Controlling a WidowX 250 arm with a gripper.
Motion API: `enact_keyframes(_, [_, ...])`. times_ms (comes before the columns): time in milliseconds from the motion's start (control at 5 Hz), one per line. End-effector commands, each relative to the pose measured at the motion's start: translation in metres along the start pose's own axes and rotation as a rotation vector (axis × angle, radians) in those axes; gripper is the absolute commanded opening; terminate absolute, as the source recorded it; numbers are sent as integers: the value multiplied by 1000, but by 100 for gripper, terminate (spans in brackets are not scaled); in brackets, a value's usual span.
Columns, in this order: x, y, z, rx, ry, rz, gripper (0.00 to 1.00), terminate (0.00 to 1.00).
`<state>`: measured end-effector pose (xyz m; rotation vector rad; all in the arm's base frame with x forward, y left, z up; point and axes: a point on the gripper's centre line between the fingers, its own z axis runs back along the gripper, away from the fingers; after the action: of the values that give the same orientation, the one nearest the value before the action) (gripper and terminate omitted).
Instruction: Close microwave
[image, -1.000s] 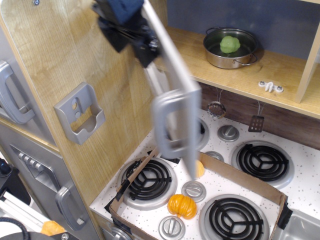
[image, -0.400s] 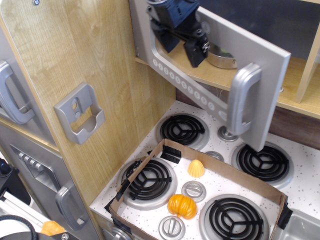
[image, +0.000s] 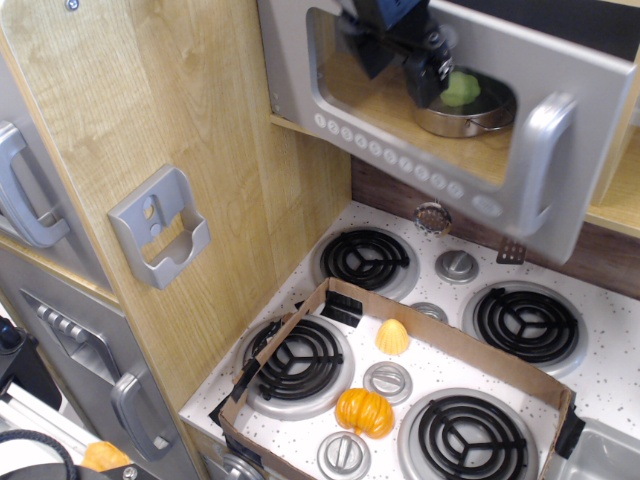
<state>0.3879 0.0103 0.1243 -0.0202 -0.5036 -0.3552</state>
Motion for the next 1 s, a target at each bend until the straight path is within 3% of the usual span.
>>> enact_keyframes(0, [30, 0, 24, 54, -158, -35, 100, 0])
enact_keyframes(400, [33, -2, 28, 103, -296, -68, 100, 0])
enact_keyframes(800, [38, -2, 31, 119, -297, -88, 100, 0])
